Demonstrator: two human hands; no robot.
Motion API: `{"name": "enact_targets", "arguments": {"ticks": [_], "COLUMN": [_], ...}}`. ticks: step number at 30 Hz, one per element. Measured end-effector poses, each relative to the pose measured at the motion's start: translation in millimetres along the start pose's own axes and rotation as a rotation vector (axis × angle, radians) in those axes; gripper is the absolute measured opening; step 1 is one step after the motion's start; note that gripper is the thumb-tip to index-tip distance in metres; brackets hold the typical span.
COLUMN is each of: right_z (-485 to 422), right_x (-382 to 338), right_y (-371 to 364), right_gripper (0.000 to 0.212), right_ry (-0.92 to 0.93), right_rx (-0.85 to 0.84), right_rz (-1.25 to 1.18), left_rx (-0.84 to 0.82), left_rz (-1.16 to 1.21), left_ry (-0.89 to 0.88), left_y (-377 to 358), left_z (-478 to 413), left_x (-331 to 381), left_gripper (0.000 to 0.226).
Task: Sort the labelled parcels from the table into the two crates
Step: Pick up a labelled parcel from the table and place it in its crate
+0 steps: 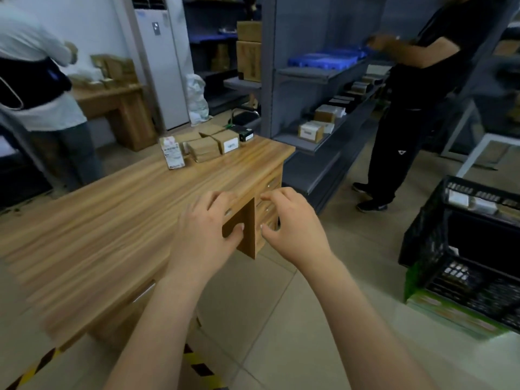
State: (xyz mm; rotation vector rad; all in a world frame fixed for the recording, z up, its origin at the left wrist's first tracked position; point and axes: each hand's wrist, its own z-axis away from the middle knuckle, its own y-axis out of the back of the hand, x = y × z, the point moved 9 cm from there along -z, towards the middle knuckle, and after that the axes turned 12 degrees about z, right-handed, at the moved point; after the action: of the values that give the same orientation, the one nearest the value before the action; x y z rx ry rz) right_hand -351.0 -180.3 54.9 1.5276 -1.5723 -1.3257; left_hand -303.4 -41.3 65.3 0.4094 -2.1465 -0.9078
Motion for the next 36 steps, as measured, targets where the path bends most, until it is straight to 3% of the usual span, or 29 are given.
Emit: {"name": "enact_targets", "arguments": {"ticks": [12, 36], "right_z": [-154.6, -440.8], "right_x": [12.8, -92.0], "right_y": [-61.8, -229.3], "right_gripper": [0.05, 0.048], "right_ry": [0.089, 0.126], "right_rx": [-0.06, -0.139], "right_rz": [-0.032, -0.045], "left_rx": [0.084, 0.087], "left_rz": [0.003, -0.025], "left_ry": [0.093, 0.201], "left_y": [-25.4, -5.5], "left_z": [-123.5, -337.0], "left_x": [-82.7, -362.9], "left_gripper": [0.05, 0.051]}}
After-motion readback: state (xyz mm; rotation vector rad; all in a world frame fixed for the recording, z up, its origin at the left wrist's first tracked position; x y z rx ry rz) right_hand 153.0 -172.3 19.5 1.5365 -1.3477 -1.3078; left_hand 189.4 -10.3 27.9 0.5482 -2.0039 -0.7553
